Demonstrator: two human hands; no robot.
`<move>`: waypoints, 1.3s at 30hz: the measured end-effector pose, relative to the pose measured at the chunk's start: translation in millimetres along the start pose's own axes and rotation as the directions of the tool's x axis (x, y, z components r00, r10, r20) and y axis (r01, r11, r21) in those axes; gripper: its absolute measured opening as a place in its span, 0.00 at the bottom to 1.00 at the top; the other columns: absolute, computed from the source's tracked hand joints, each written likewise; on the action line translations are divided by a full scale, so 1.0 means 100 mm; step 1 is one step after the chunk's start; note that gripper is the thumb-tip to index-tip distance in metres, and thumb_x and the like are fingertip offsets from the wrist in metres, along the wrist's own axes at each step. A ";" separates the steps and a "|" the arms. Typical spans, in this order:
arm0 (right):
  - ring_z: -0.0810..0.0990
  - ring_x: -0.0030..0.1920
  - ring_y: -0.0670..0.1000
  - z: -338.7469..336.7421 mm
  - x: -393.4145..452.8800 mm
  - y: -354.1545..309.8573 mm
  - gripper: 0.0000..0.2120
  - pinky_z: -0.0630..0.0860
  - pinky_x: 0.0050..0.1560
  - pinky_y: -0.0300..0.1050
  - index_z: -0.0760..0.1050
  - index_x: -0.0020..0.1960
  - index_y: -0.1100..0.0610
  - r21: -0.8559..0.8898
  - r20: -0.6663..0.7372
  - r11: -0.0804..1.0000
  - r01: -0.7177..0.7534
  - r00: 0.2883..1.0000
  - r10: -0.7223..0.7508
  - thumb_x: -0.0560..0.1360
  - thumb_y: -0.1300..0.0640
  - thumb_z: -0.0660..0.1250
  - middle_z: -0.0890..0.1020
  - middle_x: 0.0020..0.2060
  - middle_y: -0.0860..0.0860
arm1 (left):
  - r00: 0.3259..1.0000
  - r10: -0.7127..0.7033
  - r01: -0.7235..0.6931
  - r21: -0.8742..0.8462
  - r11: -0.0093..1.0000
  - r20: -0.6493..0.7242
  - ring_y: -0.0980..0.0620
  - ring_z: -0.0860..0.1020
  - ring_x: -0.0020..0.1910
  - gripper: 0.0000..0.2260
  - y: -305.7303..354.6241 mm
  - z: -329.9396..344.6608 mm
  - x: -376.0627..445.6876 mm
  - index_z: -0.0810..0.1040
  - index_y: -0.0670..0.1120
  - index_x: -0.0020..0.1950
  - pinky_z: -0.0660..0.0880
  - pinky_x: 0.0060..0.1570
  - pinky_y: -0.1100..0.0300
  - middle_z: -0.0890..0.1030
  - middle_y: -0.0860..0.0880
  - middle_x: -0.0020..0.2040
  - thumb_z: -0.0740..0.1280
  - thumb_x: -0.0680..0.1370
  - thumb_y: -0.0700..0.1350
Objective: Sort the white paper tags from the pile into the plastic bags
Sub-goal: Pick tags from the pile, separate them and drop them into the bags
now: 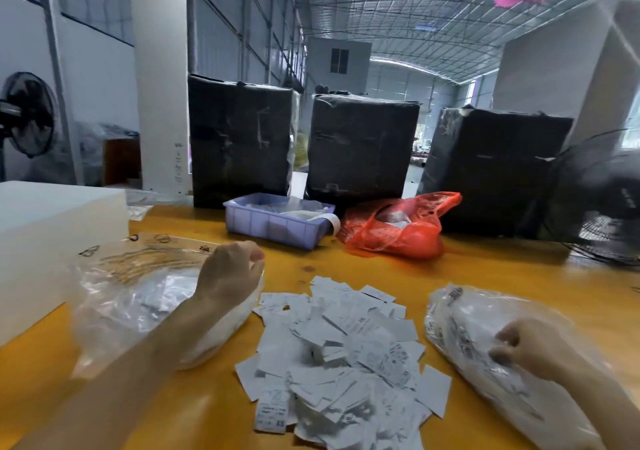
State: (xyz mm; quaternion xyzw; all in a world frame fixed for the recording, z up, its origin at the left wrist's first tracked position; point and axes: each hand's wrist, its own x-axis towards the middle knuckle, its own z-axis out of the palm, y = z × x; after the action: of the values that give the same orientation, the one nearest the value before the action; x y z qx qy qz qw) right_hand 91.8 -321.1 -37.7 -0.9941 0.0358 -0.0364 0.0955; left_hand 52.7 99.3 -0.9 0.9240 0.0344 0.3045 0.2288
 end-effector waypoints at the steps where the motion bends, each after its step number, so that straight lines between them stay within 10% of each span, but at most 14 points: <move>1: 0.82 0.43 0.50 -0.01 0.00 -0.02 0.12 0.75 0.44 0.45 0.83 0.45 0.61 0.021 -0.033 1.000 -0.001 0.999 0.001 0.70 0.52 0.75 0.85 0.44 0.56 | 0.996 0.071 -0.068 -0.061 0.996 0.047 0.49 0.80 0.48 0.08 0.13 0.10 -0.08 0.83 0.43 0.54 0.75 0.50 0.58 0.84 0.47 0.49 0.69 0.76 0.42; 11: 0.81 0.40 0.46 -0.13 -0.01 -0.07 0.07 0.79 0.47 0.42 0.84 0.45 0.60 0.038 -0.081 0.999 0.029 0.996 -0.026 0.74 0.58 0.69 0.85 0.42 0.53 | 0.890 0.338 -0.212 -0.378 0.901 0.306 0.66 0.78 0.37 0.07 0.64 0.83 -0.59 0.84 0.48 0.41 0.71 0.40 0.75 0.80 0.62 0.36 0.71 0.71 0.36; 17: 0.76 0.31 0.39 -0.25 0.01 -0.08 0.03 0.70 0.28 0.27 0.84 0.41 0.59 0.165 -0.059 0.985 0.058 0.997 -0.049 0.71 0.61 0.71 0.84 0.36 0.49 | 0.912 0.304 -0.157 -0.450 0.879 0.275 0.68 0.78 0.40 0.19 0.64 0.93 -0.65 0.77 0.61 0.33 0.71 0.38 0.75 0.80 0.64 0.32 0.74 0.69 0.35; 21: 0.74 0.30 0.50 -0.34 0.00 -0.05 0.08 0.69 0.31 0.43 0.78 0.38 0.70 0.280 -0.058 0.959 0.034 0.998 -0.018 0.72 0.65 0.66 0.82 0.36 0.64 | 0.917 0.310 -0.166 -0.467 0.868 0.250 0.66 0.78 0.39 0.22 0.65 0.96 -0.68 0.75 0.64 0.32 0.71 0.37 0.75 0.81 0.61 0.33 0.75 0.68 0.35; 26: 0.81 0.30 0.49 -0.39 -0.10 -0.14 0.07 0.80 0.36 0.45 0.74 0.40 0.58 0.386 -0.324 0.911 0.142 0.946 -0.010 0.77 0.64 0.64 0.83 0.32 0.53 | 0.947 0.239 -0.115 -0.466 0.877 0.215 0.64 0.77 0.40 0.18 0.66 0.95 -0.68 0.78 0.59 0.37 0.71 0.36 0.73 0.81 0.59 0.34 0.73 0.71 0.34; 30: 0.77 0.25 0.49 -0.38 -0.27 -0.55 0.03 0.73 0.25 0.39 0.75 0.43 0.62 0.738 -0.362 0.611 0.287 0.932 0.000 0.76 0.65 0.65 0.82 0.30 0.56 | 0.952 0.219 -0.073 -0.541 0.838 0.211 0.62 0.78 0.38 0.08 0.68 0.88 -0.67 0.82 0.52 0.41 0.71 0.35 0.72 0.83 0.57 0.35 0.72 0.73 0.38; 33: 0.76 0.25 0.49 -0.15 -0.47 -0.98 0.03 0.73 0.26 0.39 0.76 0.44 0.63 0.931 -0.089 0.332 0.148 0.978 -0.186 0.76 0.64 0.66 0.82 0.31 0.58 | 0.924 0.168 0.146 -0.721 0.677 0.345 0.56 0.81 0.37 0.10 0.78 0.79 -0.65 0.83 0.47 0.43 0.75 0.37 0.66 0.85 0.52 0.38 0.67 0.75 0.53; 36: 0.78 0.27 0.52 0.09 -0.61 -1.27 0.04 0.75 0.28 0.41 0.75 0.44 0.64 0.915 -0.026 0.372 0.159 0.941 -0.338 0.77 0.65 0.64 0.82 0.31 0.58 | 0.785 0.069 0.533 -0.728 0.431 0.615 0.49 0.82 0.37 0.28 0.83 0.73 -0.65 0.82 0.40 0.48 0.78 0.37 0.59 0.85 0.43 0.41 0.61 0.70 0.64; 39: 0.78 0.28 0.54 0.20 -0.70 -1.36 0.04 0.76 0.30 0.43 0.75 0.45 0.65 0.890 -0.020 0.411 0.197 0.918 -0.396 0.78 0.65 0.63 0.81 0.32 0.61 | 0.714 0.091 0.618 -0.685 0.386 0.695 0.50 0.81 0.37 0.29 0.81 0.69 -0.67 0.83 0.39 0.46 0.77 0.36 0.61 0.84 0.42 0.41 0.66 0.67 0.66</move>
State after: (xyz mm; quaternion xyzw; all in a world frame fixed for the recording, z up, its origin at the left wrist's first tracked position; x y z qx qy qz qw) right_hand 32.9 -178.8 -35.5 -0.7902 -0.1747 0.0309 0.5866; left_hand 32.4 -14.3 -50.7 0.6797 -0.0512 -0.1006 0.7247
